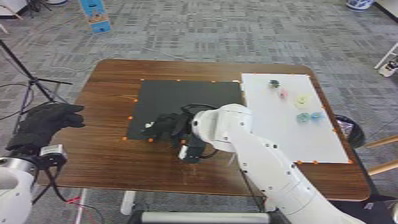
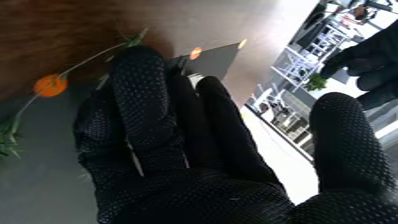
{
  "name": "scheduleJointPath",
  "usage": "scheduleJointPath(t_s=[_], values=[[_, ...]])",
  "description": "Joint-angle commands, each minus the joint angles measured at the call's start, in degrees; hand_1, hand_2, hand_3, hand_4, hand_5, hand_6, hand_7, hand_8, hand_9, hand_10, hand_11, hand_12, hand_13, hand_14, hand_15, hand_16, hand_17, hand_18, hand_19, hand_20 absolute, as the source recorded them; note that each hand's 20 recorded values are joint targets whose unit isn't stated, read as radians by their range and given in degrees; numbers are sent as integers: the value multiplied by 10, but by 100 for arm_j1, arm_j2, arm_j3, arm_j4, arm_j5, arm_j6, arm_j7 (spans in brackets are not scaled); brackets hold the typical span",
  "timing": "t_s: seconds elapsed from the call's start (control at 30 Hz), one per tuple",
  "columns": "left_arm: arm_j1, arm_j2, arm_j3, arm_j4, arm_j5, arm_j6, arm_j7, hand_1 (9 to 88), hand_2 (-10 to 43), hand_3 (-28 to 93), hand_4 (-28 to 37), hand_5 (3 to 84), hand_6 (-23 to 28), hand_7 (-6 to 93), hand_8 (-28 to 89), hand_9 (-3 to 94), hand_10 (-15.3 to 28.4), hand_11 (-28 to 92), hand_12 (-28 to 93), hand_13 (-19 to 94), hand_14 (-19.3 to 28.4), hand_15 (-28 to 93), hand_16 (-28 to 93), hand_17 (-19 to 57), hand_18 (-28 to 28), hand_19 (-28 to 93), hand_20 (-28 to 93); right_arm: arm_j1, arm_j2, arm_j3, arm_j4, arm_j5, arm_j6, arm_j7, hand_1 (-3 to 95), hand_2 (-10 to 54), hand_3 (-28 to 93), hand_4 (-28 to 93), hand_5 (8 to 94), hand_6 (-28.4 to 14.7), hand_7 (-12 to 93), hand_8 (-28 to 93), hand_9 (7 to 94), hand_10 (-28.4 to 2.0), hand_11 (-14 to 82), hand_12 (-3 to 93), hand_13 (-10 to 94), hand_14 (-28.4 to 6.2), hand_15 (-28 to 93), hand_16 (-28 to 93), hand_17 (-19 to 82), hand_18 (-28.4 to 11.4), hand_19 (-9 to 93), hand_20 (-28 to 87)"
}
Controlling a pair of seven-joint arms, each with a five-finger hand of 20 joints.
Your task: Arrange flowers
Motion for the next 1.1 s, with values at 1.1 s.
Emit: scheduleJointPath(t_s=[1.1], values=[[484,-194,-381,-348,-42,153,102,328,114,704,-200,636,34,242,-61,657,136,339,221,570,179,493,72,143,145,392,392,366,1345,-230,-1166,502,-409,326,198,197,474,-148,445,-105,72,-70,455,-154,51,102,568,-236,673,260,268,-284,786,621]])
